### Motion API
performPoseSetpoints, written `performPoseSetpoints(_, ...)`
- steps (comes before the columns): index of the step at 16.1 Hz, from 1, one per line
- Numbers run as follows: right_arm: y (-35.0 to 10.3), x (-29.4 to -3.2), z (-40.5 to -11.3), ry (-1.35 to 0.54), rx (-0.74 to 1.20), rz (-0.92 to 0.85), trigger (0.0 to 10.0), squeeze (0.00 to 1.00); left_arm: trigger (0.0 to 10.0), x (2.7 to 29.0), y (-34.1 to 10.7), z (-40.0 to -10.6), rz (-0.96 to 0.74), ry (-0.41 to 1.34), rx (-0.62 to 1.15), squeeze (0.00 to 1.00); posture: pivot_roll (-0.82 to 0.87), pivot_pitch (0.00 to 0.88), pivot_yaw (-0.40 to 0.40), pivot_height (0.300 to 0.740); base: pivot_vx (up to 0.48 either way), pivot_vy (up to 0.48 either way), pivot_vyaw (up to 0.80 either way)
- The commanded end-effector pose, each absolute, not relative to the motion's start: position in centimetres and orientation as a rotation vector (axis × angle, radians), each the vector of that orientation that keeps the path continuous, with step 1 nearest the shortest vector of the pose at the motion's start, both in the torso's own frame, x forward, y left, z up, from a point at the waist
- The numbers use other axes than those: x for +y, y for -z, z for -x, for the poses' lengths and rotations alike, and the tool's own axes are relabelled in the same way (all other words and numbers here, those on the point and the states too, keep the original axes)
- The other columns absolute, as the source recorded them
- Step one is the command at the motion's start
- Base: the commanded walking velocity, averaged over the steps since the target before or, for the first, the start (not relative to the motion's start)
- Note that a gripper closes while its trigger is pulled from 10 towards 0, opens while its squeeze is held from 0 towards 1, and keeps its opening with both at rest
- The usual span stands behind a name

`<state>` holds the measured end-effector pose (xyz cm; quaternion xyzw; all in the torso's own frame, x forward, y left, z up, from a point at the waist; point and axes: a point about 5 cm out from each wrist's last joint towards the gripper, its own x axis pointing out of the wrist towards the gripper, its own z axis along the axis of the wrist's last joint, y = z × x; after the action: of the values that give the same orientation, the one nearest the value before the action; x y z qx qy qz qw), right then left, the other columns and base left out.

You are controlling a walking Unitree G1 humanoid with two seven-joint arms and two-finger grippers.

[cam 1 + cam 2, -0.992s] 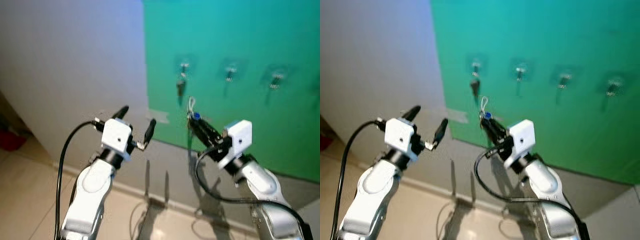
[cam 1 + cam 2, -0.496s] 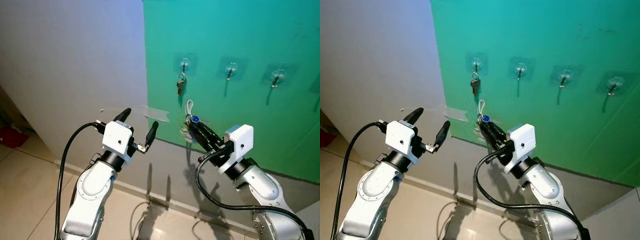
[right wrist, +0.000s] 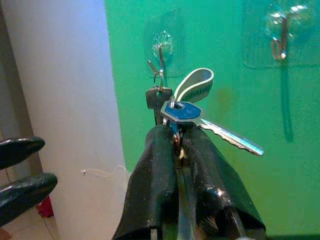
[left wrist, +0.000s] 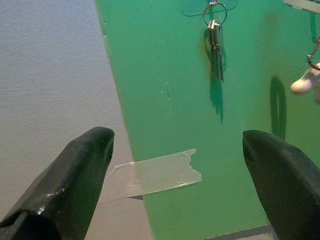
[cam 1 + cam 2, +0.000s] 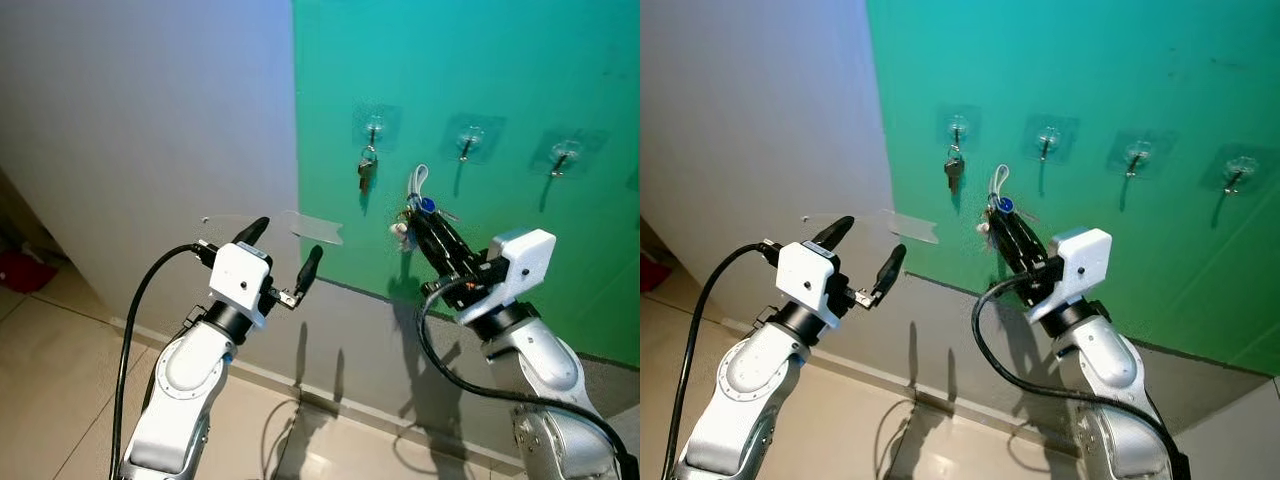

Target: Hang keys on a hook

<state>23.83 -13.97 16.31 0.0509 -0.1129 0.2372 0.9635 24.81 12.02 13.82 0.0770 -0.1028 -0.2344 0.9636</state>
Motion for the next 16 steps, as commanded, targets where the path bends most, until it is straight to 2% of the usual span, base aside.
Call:
performPoseSetpoints(1,-17.2,-14.1,-23.6,-0.478,-0.272,-0.116,10.0,0.0,10.0,11.8,-14.4,-24.7,-0.173,0.493,-0.235,0.0,-0.02,0.0,0.02,0.74,0.0,-0.341,0.0)
performPoseSetpoints(7,-17.4,-12.8,-22.9,-0.568,-0.275,-0.119,10.0,0.0,10.0,11.7,-14.5,-24.9,-0.171,0.496,-0.24,0.0,-0.03,0.0,0.025,0.74,0.0,-0.41,0.0)
performPoseSetpoints(9,-17.5,-12.6,-22.8,-0.587,-0.274,-0.121,10.0,0.0,10.0,11.9,-14.5,-24.8,-0.082,0.497,-0.21,0.0,-0.02,0.0,0.021,0.74,0.0,0.24,0.0)
performPoseSetpoints(11,-17.5,-12.4,-22.7,-0.602,-0.272,-0.123,10.0,0.0,10.0,12.0,-14.6,-24.8,-0.094,0.495,-0.214,0.0,-0.02,0.0,0.02,0.74,0.0,0.48,0.0)
performPoseSetpoints(16,-17.7,-11.9,-22.5,-0.642,-0.276,-0.13,10.0,0.0,10.0,12.2,-14.7,-24.8,-0.105,0.488,-0.214,0.0,-0.02,0.0,0.021,0.74,0.0,0.0,0.0)
